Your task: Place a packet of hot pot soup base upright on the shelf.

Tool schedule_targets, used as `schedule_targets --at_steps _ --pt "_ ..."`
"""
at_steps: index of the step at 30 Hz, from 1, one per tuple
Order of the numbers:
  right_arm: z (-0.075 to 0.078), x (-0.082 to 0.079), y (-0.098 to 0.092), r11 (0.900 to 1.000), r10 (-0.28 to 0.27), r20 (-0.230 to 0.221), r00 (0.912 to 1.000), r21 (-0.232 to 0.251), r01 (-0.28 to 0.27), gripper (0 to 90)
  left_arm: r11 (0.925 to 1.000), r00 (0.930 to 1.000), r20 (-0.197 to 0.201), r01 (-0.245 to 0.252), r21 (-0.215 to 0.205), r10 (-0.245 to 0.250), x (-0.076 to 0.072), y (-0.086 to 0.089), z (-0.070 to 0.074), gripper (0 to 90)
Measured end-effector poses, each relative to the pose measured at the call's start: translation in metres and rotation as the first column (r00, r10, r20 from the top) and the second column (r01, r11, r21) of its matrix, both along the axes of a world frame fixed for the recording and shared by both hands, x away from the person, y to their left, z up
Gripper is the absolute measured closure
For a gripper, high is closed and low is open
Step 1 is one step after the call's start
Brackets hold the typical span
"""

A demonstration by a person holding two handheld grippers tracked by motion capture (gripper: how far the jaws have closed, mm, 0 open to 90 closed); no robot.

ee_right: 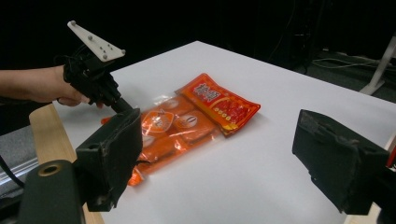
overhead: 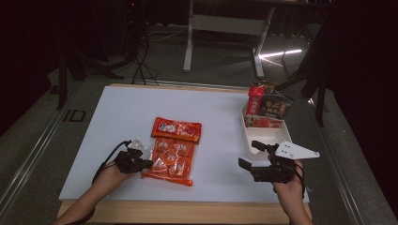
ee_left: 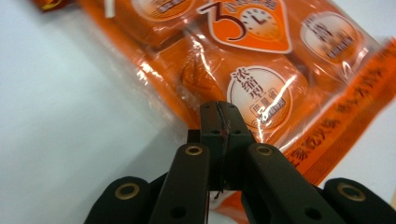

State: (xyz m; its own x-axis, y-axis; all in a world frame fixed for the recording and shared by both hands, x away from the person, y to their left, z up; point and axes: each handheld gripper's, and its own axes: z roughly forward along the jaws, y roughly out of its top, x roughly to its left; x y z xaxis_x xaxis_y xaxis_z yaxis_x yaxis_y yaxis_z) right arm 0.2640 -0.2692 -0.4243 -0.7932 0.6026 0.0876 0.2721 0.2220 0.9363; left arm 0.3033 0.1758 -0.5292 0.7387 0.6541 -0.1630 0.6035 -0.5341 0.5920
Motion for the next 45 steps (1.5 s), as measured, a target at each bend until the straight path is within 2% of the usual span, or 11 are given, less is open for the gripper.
schedule_targets --at_steps 6,11,16,23,28,32,34,35,37,41,45 --pt "0.001 0.0 -0.001 1.0 -0.001 0.005 1.0 0.003 0.001 15.8 0.9993 0.9994 -0.004 0.035 -0.016 -0.035 -0.002 -0.015 0.001 90.0" --pt "0.0 0.0 -0.001 1.0 0.0 0.005 1.0 -0.001 0.0 15.8 0.9986 0.9992 -0.015 0.036 -0.04 -0.036 0.0 -0.013 0.0 90.0" --pt "-0.001 -0.001 0.0 1.0 -0.001 0.001 1.0 -0.011 0.001 15.8 0.9955 0.9996 -0.027 0.005 -0.095 -0.008 0.004 -0.005 0.002 77.9" --pt "-0.001 -0.001 0.0 1.0 -0.002 0.0 1.0 -0.012 0.002 15.8 0.9883 0.9988 0.001 -0.048 -0.145 0.048 0.015 0.004 0.011 63.5" --pt "-0.001 -0.002 0.0 1.0 -0.009 0.012 0.9999 -0.016 0.01 15.7 0.9775 0.9933 0.057 -0.089 -0.192 0.101 0.033 0.015 0.015 57.2" --pt "-0.001 -0.004 0.0 1.0 -0.016 0.027 0.9995 -0.008 0.016 15.7 0.9736 0.9874 0.074 -0.123 -0.192 0.139 0.044 0.019 0.014 52.8" --pt "-0.001 -0.004 0.0 1.0 -0.015 0.031 0.9994 -0.007 0.016 15.7 0.9736 0.9874 0.074 -0.123 -0.192 0.139 0.044 0.019 0.014 51.5" --pt "0.0 -0.005 0.0 1.0 -0.014 0.037 0.9992 -0.008 0.015 15.7 0.9662 0.9807 0.082 -0.158 -0.204 0.178 0.054 0.024 0.012 49.6" --pt "-0.001 -0.006 0.001 1.0 -0.006 0.049 0.9988 -0.018 0.007 15.7 0.9623 0.9767 0.082 -0.178 -0.205 0.198 0.061 0.026 0.011 47.9" --pt "0.0 -0.009 0.004 0.998 0.004 0.111 0.9938 -0.065 0.003 15.3 0.9599 0.9722 0.094 -0.192 -0.204 0.214 0.071 0.027 0.008 47.2" --pt "0.0 -0.012 0.006 0.997 0.006 0.134 0.9909 -0.073 0.004 14.7 0.9542 0.9669 0.087 -0.218 -0.205 0.24 0.08 0.029 0.005 47.2"
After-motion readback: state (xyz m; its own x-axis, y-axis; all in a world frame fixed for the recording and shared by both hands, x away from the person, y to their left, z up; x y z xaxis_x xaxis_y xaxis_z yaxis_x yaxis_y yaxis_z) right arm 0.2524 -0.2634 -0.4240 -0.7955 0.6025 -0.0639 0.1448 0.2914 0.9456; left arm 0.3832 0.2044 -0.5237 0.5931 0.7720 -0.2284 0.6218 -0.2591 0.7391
